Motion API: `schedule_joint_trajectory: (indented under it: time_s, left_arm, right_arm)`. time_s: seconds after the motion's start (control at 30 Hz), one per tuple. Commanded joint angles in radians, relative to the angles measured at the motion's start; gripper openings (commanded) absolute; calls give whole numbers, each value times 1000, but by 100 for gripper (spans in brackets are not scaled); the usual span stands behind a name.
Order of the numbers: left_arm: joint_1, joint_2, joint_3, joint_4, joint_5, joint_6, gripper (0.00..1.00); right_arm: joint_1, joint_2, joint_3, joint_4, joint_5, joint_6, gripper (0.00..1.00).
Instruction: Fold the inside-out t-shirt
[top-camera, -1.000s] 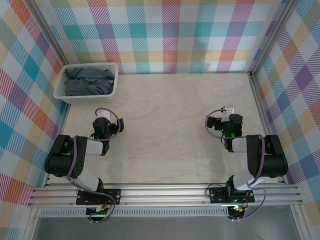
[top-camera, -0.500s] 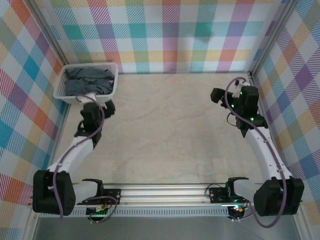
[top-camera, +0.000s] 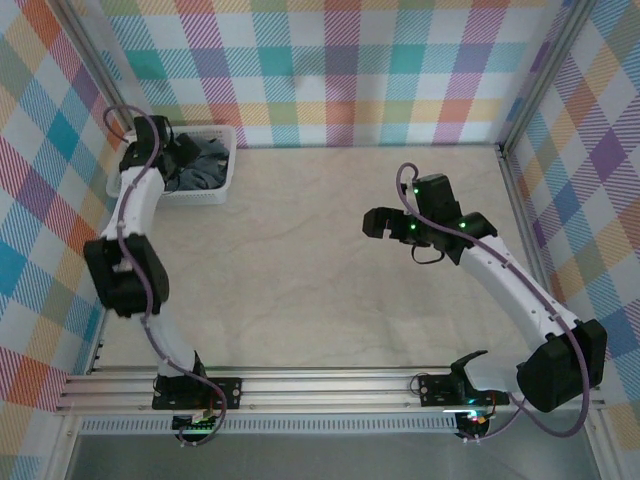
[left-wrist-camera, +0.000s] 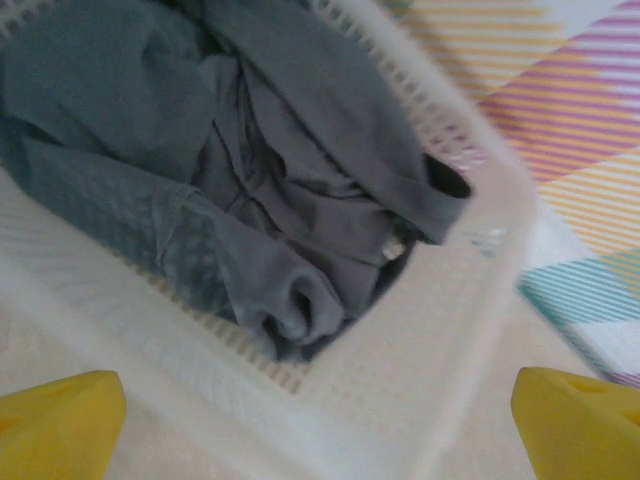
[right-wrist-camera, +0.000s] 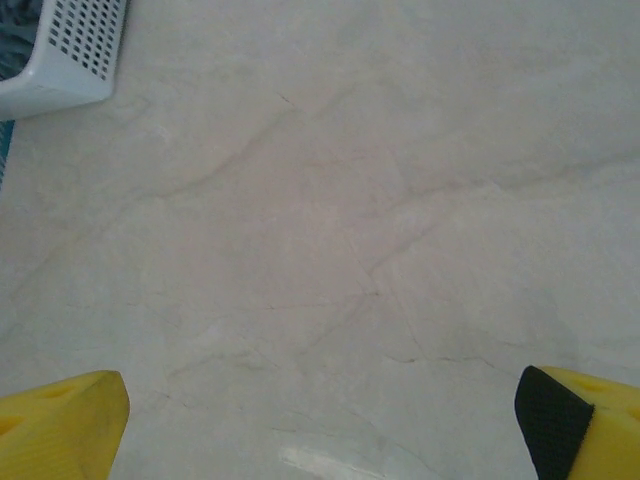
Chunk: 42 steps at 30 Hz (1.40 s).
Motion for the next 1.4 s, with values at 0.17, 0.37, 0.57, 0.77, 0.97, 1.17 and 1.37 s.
schedule_joint_trajectory:
  time_s: [0.17, 0.37, 0.57, 0.77, 0.97, 1.17, 1.37]
  left_arm:
    - [30, 383, 417, -250, 56, 51, 100]
    - [41, 471, 501, -295, 29, 54, 82]
    - [64, 482, 591, -298, 163, 75, 0]
    - [60, 286, 690, -254, 325, 7, 0]
    - [-71, 26, 844, -201, 372, -59, 0]
    - [-321, -148, 848, -211, 317, 15, 0]
    - [-421, -239, 504, -232, 282, 61, 0]
  right_arm:
    - [2, 21, 23, -36, -7, -23, 100]
    - [2, 43, 64, -40, 11, -33, 100]
    - [2, 38, 92, -29, 22, -5, 100]
    - [3, -2, 126, -34, 45, 29, 100]
    - [2, -62, 130, -15, 81, 79, 100]
    - [2, -117, 115, -10, 99, 97, 100]
    - [2, -114, 130, -57, 94, 115, 100]
